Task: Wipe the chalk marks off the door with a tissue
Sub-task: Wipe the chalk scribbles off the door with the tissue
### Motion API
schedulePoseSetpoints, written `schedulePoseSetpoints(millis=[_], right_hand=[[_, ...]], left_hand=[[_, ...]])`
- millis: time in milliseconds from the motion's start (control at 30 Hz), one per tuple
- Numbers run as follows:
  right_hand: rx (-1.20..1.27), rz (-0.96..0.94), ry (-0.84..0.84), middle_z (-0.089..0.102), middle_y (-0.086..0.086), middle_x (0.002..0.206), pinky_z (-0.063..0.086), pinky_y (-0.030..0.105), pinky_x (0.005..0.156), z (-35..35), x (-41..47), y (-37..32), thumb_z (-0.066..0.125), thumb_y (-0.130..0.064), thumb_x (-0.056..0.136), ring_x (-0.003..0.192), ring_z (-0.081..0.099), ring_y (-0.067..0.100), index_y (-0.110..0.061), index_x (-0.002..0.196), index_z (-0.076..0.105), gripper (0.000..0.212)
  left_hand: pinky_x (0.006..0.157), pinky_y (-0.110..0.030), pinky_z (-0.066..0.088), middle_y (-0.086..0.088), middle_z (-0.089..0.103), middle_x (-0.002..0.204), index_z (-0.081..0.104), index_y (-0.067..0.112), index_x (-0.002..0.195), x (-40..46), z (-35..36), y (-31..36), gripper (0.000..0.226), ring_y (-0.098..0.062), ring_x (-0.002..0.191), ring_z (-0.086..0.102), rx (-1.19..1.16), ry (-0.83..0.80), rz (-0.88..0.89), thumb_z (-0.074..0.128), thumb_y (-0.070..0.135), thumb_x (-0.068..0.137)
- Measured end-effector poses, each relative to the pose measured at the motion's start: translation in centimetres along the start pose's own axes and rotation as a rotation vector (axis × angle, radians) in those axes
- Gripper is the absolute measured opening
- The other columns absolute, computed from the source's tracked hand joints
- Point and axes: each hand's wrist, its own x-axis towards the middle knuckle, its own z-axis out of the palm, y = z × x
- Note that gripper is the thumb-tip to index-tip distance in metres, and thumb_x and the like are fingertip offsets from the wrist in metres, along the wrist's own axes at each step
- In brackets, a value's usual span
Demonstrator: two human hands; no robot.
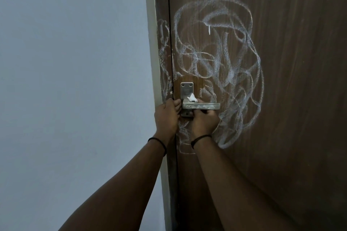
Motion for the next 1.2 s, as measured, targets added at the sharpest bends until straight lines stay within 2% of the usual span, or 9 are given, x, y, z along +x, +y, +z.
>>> schedulePoseSetpoints(millis=[167, 333, 567, 633, 733, 867, 967, 1033, 1200], right_hand=[[-0.288, -0.165, -0.009, 0.068, 0.006, 0.072, 0.052, 0.032, 0.061, -1.8, -0.1, 2.0, 0.075, -0.003, 0.082, 0.065, 0.063, 0.017, -0.013, 0.074, 0.067, 0.015], [-0.389, -0.264, 0.033, 0.068, -0.001, 0.078, 0.053, 0.026, 0.066, -1.5, 0.3, 2.2, 0.077, -0.010, 0.082, 0.071, 0.063, 0.012, -0.014, 0.083, 0.070, 0.008], [-0.525, -0.144, 0.008, 0.063, -0.001, 0.079, 0.050, 0.028, 0.065, -2.1, -1.8, 3.7, 0.075, -0.019, 0.086, 0.071, 0.059, 0.012, -0.013, 0.085, 0.059, 0.017], [-0.504, -0.006, 0.022, 0.068, 0.006, 0.079, 0.052, 0.033, 0.067, -2.1, -1.8, 3.3, 0.078, -0.020, 0.083, 0.073, 0.063, 0.020, -0.006, 0.083, 0.065, 0.019], [-0.243, 0.202, 0.007, 0.067, 0.012, 0.070, 0.054, 0.029, 0.055, -1.7, -2.0, 2.1, 0.076, -0.014, 0.085, 0.056, 0.063, 0.018, 0.003, 0.088, 0.066, 0.020], [-0.163, 0.358, -0.124, 0.058, 0.001, 0.048, 0.039, 0.013, 0.035, -1.2, -1.8, 0.8, 0.068, -0.009, 0.092, 0.033, 0.050, 0.005, -0.002, 0.074, 0.060, 0.021], [-0.298, 0.353, -0.254, 0.064, 0.011, 0.067, 0.047, 0.019, 0.049, -1.3, -1.2, 0.2, 0.066, -0.009, 0.093, 0.053, 0.059, 0.015, -0.003, 0.078, 0.064, 0.017], [-0.445, 0.247, -0.252, 0.069, 0.017, 0.077, 0.051, 0.034, 0.064, -1.7, -0.6, -0.2, 0.073, -0.014, 0.088, 0.068, 0.061, 0.024, -0.002, 0.078, 0.069, 0.016], [-0.606, 0.153, -0.315, 0.064, 0.012, 0.066, 0.048, 0.041, 0.065, -3.2, 0.1, -1.1, 0.077, -0.020, 0.084, 0.062, 0.055, 0.023, -0.005, 0.071, 0.066, 0.022]], left_hand=[[0.075, -0.014, 0.055, -0.006, 0.071, 0.115, 0.066, 0.002, 0.122, 0.4, 0.1, -0.7, 0.042, 0.000, 0.087, 0.068, -0.023, 0.015, 0.014, 0.034, 0.020, 0.102], [0.082, -0.018, 0.055, -0.004, 0.072, 0.116, 0.067, 0.004, 0.121, 0.7, 0.2, -1.2, 0.042, 0.001, 0.090, 0.068, -0.035, 0.027, 0.029, 0.035, 0.022, 0.102], [0.078, -0.010, 0.048, 0.005, 0.067, 0.121, 0.063, 0.011, 0.129, 0.0, 0.1, -1.2, 0.041, 0.006, 0.092, 0.063, -0.006, -0.055, 0.001, 0.035, 0.027, 0.104], [0.073, -0.011, 0.049, 0.011, 0.073, 0.099, 0.073, 0.014, 0.113, -0.5, -0.1, -1.5, 0.033, 0.004, 0.085, 0.065, 0.053, -0.016, 0.022, 0.043, 0.026, 0.102], [0.041, -0.005, 0.035, 0.014, 0.064, 0.052, 0.070, 0.017, 0.064, -1.4, -0.3, -2.9, 0.037, 0.006, 0.049, 0.058, 0.365, 0.143, 0.074, 0.054, 0.027, 0.096], [0.039, -0.005, 0.034, 0.020, 0.060, 0.046, 0.065, 0.024, 0.053, -2.0, -0.5, -4.2, 0.037, 0.012, 0.049, 0.056, 0.434, 0.173, -0.005, 0.061, 0.023, 0.090], [0.041, -0.007, 0.033, 0.015, 0.062, 0.048, 0.071, 0.024, 0.060, -2.2, -0.1, -3.2, 0.029, 0.004, 0.048, 0.057, 0.381, 0.211, 0.001, 0.066, 0.023, 0.089], [0.052, -0.015, 0.041, 0.005, 0.072, 0.067, 0.079, 0.017, 0.081, -2.5, 0.6, -2.2, 0.016, 0.001, 0.057, 0.058, 0.337, 0.239, 0.049, 0.066, 0.021, 0.088], [0.076, -0.027, 0.057, -0.004, 0.076, 0.094, 0.078, 0.012, 0.102, -2.7, 1.9, -0.1, 0.022, -0.014, 0.083, 0.069, 0.384, 0.252, 0.200, 0.062, 0.005, 0.089]])
